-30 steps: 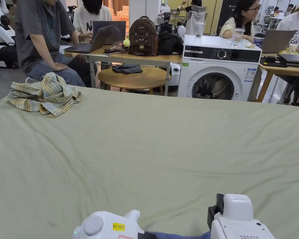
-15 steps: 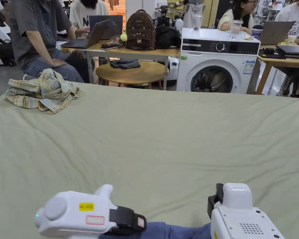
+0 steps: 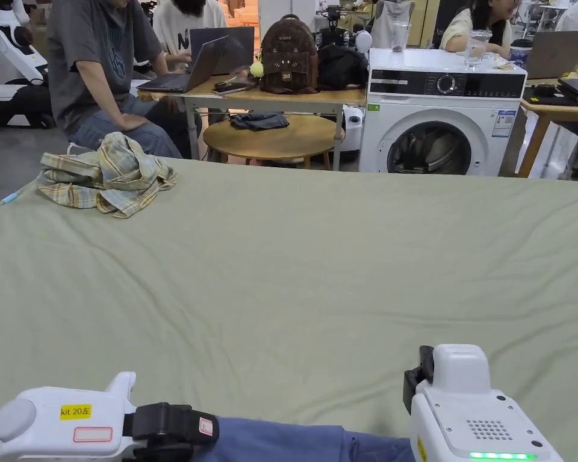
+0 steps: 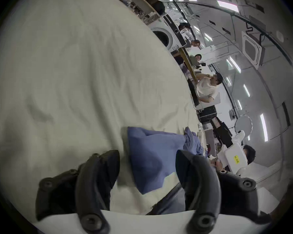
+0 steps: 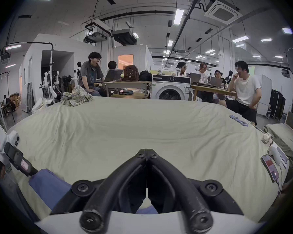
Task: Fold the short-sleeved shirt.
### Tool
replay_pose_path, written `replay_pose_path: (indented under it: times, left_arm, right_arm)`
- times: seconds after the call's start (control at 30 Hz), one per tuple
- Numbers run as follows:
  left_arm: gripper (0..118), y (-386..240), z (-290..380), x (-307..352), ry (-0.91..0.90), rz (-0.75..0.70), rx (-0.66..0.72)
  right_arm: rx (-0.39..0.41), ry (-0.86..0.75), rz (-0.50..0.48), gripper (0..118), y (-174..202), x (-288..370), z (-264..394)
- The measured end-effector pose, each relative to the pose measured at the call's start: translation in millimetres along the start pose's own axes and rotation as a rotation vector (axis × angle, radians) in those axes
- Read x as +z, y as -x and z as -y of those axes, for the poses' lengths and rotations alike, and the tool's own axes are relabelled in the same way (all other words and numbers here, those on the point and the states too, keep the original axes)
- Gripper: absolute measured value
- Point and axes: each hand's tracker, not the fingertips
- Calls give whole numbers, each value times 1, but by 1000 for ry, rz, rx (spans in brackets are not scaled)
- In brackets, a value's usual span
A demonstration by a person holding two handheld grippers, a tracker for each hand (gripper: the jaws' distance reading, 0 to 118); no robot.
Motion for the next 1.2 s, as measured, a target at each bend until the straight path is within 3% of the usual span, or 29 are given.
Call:
replay_pose_path:
  times: [0.13, 0.27, 0.3, 0.37, 0.43, 0.5, 0.77, 1.0, 1.1, 1.2]
  left_arm:
    - [69, 37, 4, -29, -1, 237, 113]
    - [67, 42, 4, -38, 0, 326, 104]
    - [61, 39, 4, -40, 5, 303, 89]
    - [26, 31, 5, -43, 11, 228, 27]
    - [17, 30, 5, -45, 18, 134, 7]
    - [15, 30, 8, -40, -5, 186, 35]
    - [15, -7, 12, -7, -65, 118, -59]
    - [15, -31, 5, 66, -175, -93, -37]
    - [15, -56, 4, 79, -176, -211, -121]
    - [15, -86, 3, 73, -145, -231, -145]
  right_arm:
    - [5, 5, 3, 0, -1, 1, 0]
    - [8, 8, 13, 0, -4, 2, 2]
    - [8, 9, 15, 0, -5, 2, 2]
    - [4, 15, 18, 0, -6, 1, 3]
    - [-1, 24, 18, 0, -6, 0, 4]
    - [-4, 29, 18, 0, -7, 0, 5]
    - [5, 33, 21, 0, -12, 0, 3]
    - [10, 29, 4, 0, -11, -2, 0]
    - [14, 27, -6, 0, -7, -3, -1]
    - [10, 29, -17, 0, -6, -3, -1]
